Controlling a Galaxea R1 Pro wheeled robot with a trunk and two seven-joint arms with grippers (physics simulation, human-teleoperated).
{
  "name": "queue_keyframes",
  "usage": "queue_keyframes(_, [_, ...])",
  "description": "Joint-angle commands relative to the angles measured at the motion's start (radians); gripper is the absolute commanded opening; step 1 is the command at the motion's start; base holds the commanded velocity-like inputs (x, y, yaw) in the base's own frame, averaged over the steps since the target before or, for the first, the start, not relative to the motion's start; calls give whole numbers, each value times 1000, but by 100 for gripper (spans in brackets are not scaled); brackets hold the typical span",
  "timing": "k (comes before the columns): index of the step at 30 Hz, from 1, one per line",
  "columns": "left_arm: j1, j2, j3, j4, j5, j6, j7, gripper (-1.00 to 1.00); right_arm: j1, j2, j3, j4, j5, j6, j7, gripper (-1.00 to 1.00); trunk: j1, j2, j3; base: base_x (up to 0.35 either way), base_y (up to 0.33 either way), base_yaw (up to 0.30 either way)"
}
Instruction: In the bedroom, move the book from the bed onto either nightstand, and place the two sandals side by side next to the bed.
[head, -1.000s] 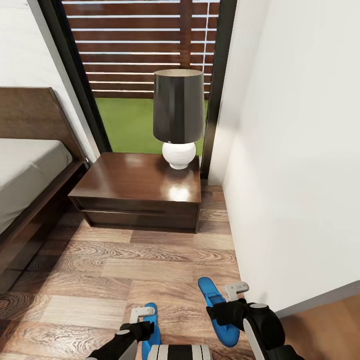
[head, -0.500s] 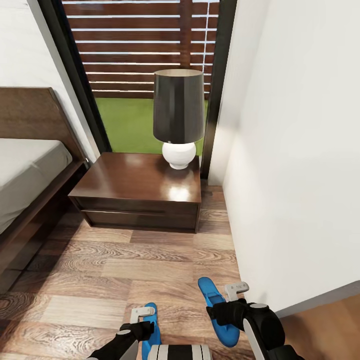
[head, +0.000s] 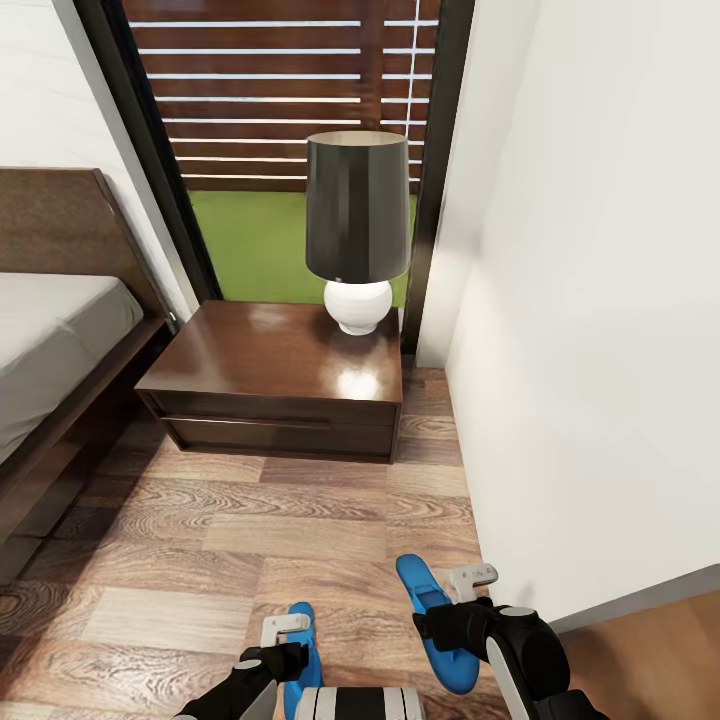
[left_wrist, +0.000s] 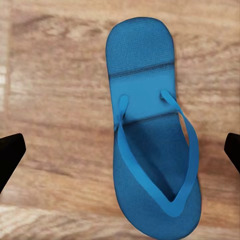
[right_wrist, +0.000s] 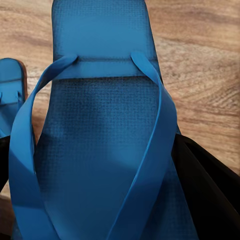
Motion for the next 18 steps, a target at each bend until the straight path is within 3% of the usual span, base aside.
queue_keyframes(1, [0, 0, -9, -1, 9, 2, 6, 100, 0, 0, -1, -1, 1, 4, 3, -100, 0, 0, -1, 0, 0, 0])
queue_keyframes(8, [0, 0, -9, -1, 9, 2, 5, 100, 0, 0, -1, -1, 1, 4, 3, -100, 0, 0, -1, 0, 0, 0])
queue_keyframes(18, [0, 0, -9, -1, 8, 3, 1, 100, 0, 0, -1, -1, 1, 4, 3, -100, 3, -2, -32, 0, 0, 0])
